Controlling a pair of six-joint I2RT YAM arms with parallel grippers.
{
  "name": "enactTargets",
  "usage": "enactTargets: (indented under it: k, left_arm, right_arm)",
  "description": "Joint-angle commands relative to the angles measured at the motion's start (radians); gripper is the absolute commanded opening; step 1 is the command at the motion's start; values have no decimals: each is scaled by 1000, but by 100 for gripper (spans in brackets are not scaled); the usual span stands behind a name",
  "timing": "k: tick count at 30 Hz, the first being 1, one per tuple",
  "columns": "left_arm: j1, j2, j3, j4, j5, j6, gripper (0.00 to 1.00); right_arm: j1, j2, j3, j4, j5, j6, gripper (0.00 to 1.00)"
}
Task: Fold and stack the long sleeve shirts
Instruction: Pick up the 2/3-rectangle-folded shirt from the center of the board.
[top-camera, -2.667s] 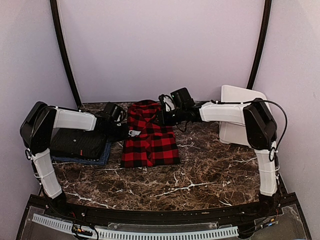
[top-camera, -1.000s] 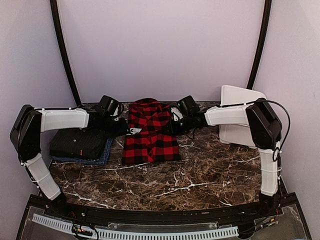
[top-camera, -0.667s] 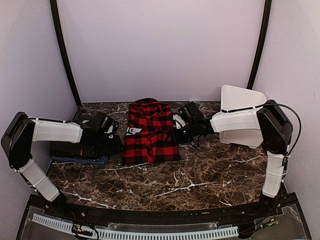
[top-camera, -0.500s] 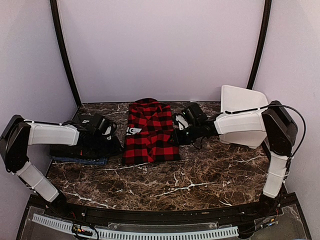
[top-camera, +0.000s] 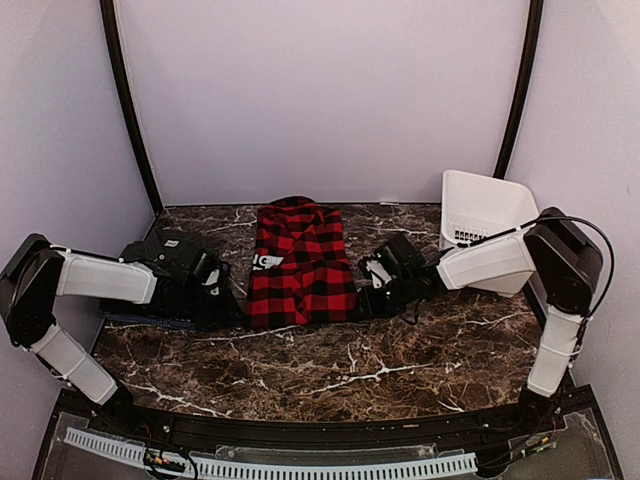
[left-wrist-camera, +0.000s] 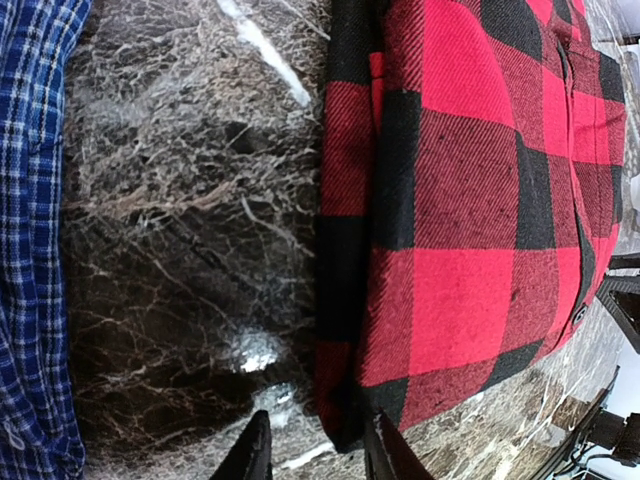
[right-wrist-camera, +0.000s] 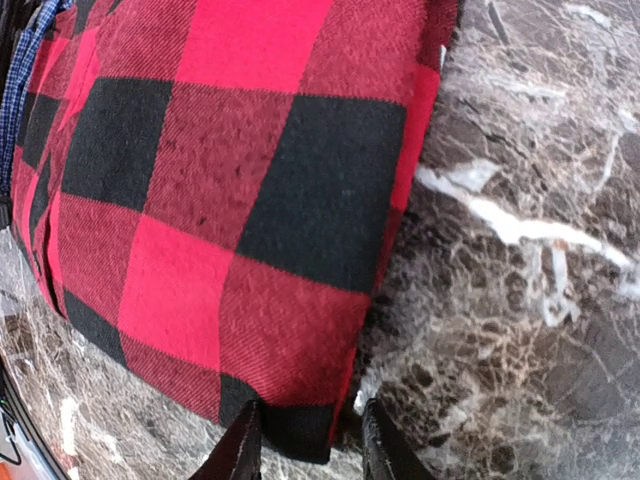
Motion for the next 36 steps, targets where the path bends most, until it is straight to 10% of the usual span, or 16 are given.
enactTargets:
  k: [1,27,36]
  left_arm:
    - [-7,-17,-27,31,31,-15,30]
    - [-19,66,-65,127,94,-58,28]
    - [-27,97,-49,115,79,-81,13]
  right_arm:
    - [11,-59,-67,25,22,35,33]
    - [44,-22,-109,125,-16,89,30]
    - [43,-14,-108,162,-4,89,24]
